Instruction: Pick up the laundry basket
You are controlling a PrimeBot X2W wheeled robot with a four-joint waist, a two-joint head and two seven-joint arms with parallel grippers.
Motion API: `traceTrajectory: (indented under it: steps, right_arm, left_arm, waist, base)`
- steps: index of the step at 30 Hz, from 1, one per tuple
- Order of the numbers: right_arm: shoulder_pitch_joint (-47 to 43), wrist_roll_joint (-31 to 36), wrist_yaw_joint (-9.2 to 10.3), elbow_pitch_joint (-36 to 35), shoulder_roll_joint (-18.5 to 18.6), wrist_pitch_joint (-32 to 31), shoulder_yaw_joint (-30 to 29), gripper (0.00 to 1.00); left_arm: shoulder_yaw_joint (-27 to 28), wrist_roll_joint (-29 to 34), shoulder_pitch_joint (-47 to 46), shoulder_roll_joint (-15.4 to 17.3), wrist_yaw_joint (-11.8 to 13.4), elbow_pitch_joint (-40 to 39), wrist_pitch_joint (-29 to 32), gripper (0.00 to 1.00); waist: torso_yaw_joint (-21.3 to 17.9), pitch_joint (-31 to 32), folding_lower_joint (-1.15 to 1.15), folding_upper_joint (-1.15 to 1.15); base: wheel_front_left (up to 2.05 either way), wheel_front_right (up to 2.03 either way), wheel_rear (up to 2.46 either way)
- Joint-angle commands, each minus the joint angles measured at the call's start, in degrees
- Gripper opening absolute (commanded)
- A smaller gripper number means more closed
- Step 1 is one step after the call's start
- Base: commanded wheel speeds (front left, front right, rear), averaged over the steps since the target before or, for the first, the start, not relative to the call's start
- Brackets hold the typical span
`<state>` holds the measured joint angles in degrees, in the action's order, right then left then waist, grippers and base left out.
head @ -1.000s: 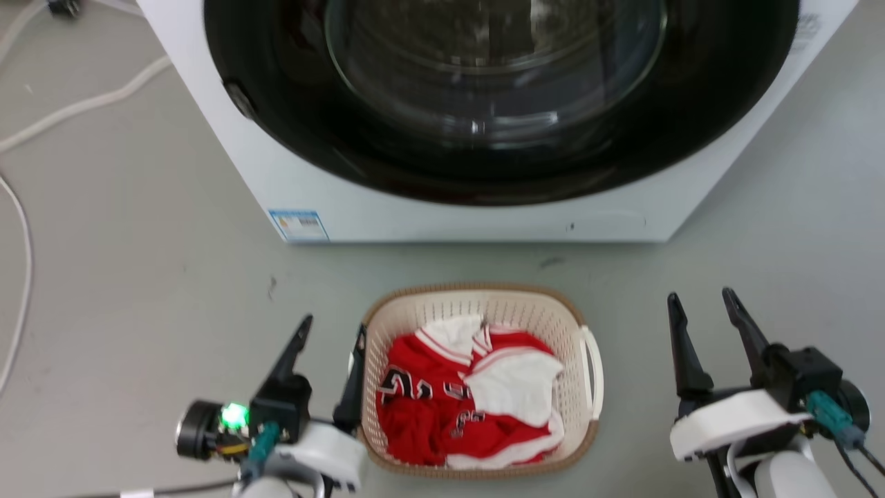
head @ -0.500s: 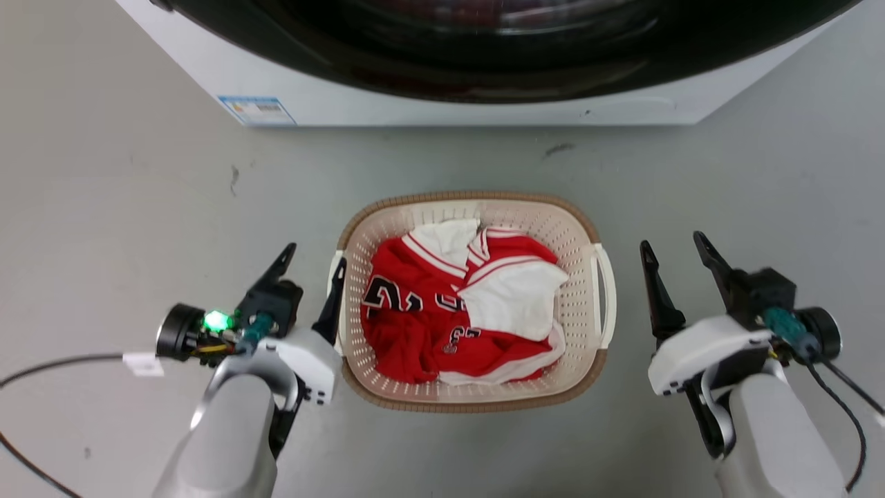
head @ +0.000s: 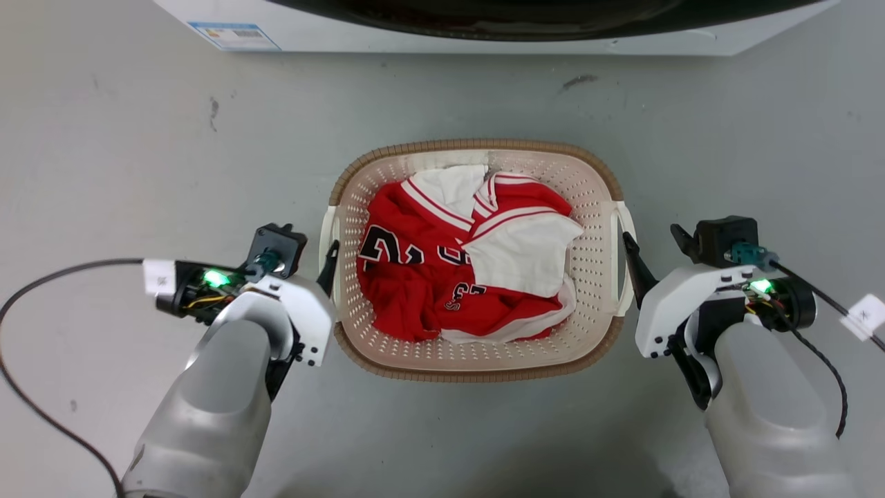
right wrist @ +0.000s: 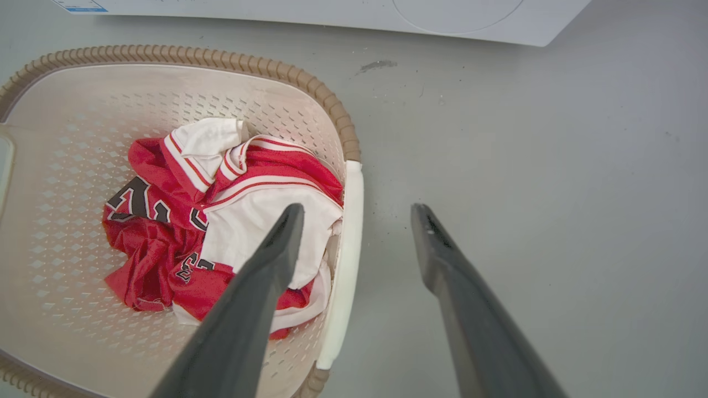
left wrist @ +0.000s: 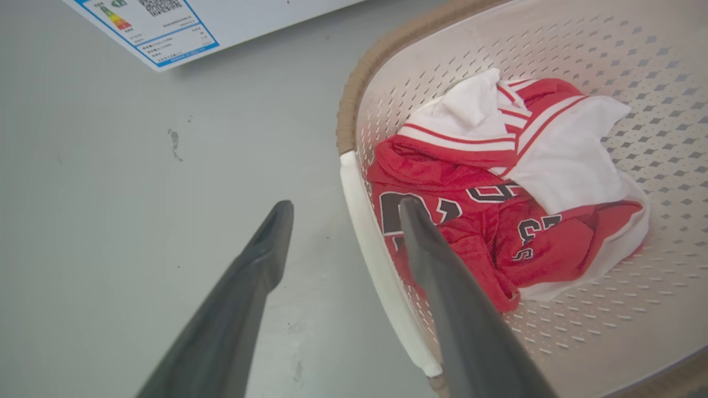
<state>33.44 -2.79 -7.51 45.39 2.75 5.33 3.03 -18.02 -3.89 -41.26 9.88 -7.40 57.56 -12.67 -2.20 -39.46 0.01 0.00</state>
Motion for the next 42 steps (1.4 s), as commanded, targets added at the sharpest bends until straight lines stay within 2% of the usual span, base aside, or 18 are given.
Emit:
traceTrajectory:
  steps: [1, 6, 16, 27, 38, 39, 40, 42]
  right_arm:
    - [1.93, 0.16, 0.04, 2.09, 0.15, -0.97, 0.15, 1.0]
    - [5.41, -2.42, 0.04, 7.6, 0.15, -2.99, 1.42, 1.0]
    - [12.39, -4.3, 0.04, 16.5, 0.13, -6.97, 5.3, 1.0]
    - [18.07, -5.54, 0.04, 22.62, 0.16, -9.15, 8.2, 1.0]
    - [19.86, -6.58, 0.04, 25.39, 0.15, -8.77, 8.72, 1.0]
    - [19.88, -7.16, 0.04, 25.63, 0.16, -8.91, 8.33, 0.66]
    - [19.98, -6.84, 0.04, 25.77, 0.15, -9.01, 8.69, 0.0]
    - [20.04, -6.72, 0.04, 26.13, 0.12, -9.57, 9.41, 0.0]
  left_arm:
    - [-1.59, -1.31, -1.61, -0.37, -0.03, 1.67, 0.7, 1.0]
    - [-6.57, -5.93, -4.76, -0.24, -0.05, 4.83, 2.53, 1.0]
    - [-16.48, -14.64, -9.8, 2.27, -0.06, 6.27, 8.12, 1.0]
    - [-25.43, -22.81, -12.82, 4.19, -0.07, 4.51, 10.94, 1.0]
    - [-31.18, -28.86, -13.93, 4.98, -0.07, 4.0, 12.31, 1.0]
    - [-31.6, -29.65, -13.96, 5.05, -0.07, 3.83, 12.63, 0.44]
    - [-32.1, -30.29, -14.03, 5.18, -0.07, 3.6, 12.92, 0.0]
    - [-33.44, -31.48, -14.02, 5.38, -0.05, 3.07, 13.66, 0.0]
  waist:
    - [-0.09, -1.02, -0.01, 0.0]
    - [-0.2, -2.7, -0.01, 0.0]
    - [-0.63, -5.46, -0.01, 0.0]
    - [0.1, -7.62, -0.01, 0.0]
    - [0.55, -8.88, -0.01, 0.0]
    - [0.57, -8.96, -0.01, 0.0]
    - [0.6, -9.04, -0.01, 0.0]
    - [0.65, -9.16, -0.01, 0.0]
  base:
    - [0.0, 0.0, 0.0]
    - [0.0, 0.0, 0.0]
    - [0.0, 0.0, 0.0]
    - [0.0, 0.0, 0.0]
    - [0.0, 0.0, 0.0]
    - [0.0, 0.0, 0.0]
    - [0.0, 0.0, 0.0]
    - [0.0, 0.0, 0.0]
